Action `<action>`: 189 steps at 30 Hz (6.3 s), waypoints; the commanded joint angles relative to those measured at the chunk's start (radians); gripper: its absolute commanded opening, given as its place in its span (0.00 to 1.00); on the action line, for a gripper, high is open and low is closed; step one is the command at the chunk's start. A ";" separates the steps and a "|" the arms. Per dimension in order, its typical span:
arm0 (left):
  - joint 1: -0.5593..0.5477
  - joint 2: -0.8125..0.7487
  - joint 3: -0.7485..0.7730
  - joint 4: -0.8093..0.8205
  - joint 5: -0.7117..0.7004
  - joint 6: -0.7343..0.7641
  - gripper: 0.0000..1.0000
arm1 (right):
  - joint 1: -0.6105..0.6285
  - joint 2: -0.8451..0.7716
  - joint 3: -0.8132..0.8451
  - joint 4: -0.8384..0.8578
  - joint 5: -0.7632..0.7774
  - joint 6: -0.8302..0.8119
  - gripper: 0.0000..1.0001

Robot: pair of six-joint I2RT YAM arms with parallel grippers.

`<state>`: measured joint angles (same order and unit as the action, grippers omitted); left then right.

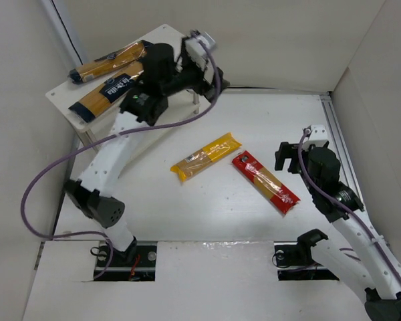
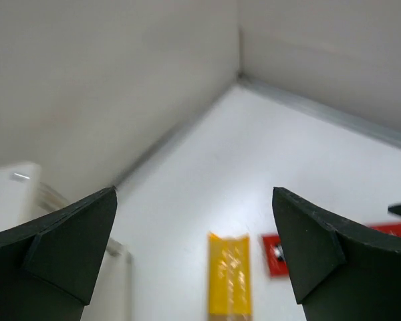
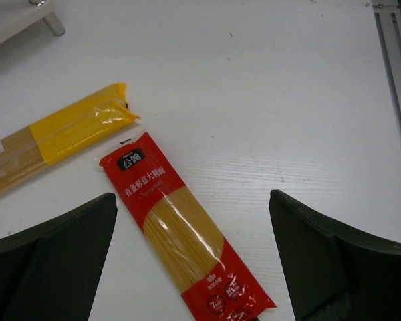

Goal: Place and organize the pasta boxes and bags onto the shelf

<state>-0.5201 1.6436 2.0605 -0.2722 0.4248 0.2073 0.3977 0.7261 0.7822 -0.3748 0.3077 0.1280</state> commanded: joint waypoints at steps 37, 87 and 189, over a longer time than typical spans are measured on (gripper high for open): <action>-0.070 0.479 -0.580 0.002 -0.217 0.060 0.70 | -0.014 -0.175 -0.084 -0.119 -0.055 0.035 1.00; 0.281 0.153 -0.879 0.998 -0.897 0.776 0.00 | -0.014 -0.137 -0.093 -0.099 0.005 0.035 1.00; -0.564 0.786 -0.103 -0.657 -0.721 -1.402 0.84 | -0.074 -0.643 -0.245 -0.335 0.341 0.584 1.00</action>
<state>-1.0828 2.3413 1.9823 -0.7235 -0.3096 -1.2434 0.3275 0.1173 0.5430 -0.7273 0.6121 0.6979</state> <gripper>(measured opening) 0.854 0.999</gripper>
